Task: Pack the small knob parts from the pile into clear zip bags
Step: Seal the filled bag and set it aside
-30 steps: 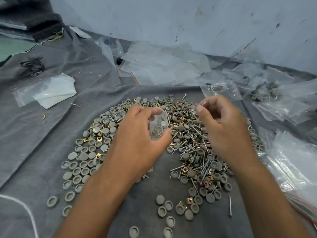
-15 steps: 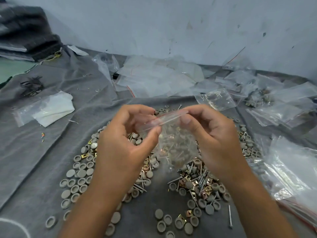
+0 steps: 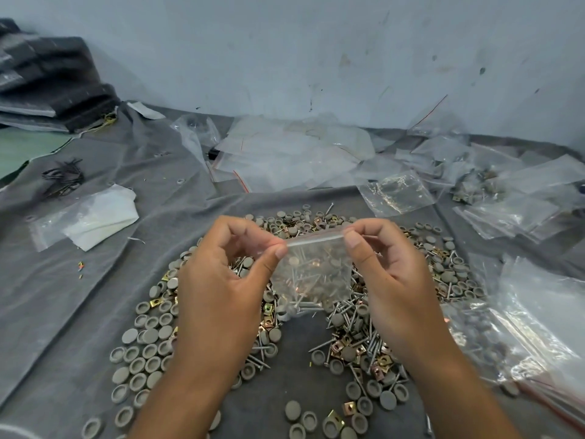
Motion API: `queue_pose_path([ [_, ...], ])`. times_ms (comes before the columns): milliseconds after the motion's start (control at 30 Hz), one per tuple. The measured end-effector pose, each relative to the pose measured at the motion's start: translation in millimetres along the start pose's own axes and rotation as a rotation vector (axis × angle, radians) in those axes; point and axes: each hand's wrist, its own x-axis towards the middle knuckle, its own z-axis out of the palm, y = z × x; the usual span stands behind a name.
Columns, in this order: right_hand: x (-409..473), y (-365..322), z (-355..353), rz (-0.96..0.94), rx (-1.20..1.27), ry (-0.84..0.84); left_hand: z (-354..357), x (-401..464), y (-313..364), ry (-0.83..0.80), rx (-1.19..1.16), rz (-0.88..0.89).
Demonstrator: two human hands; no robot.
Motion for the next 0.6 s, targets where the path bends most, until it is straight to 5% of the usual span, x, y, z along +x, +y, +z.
queue_pose_path([
  [200,-2.5,-7.4,8.6,0.052,0.239,0.001,4.1,2.7,4.1,-0.092,-0.374,-0.225],
  [600,-9.5,-10.7,6.6,-0.012,0.222,-0.061,2.7,1.3,7.2,-0.207,-0.378,-0.148],
])
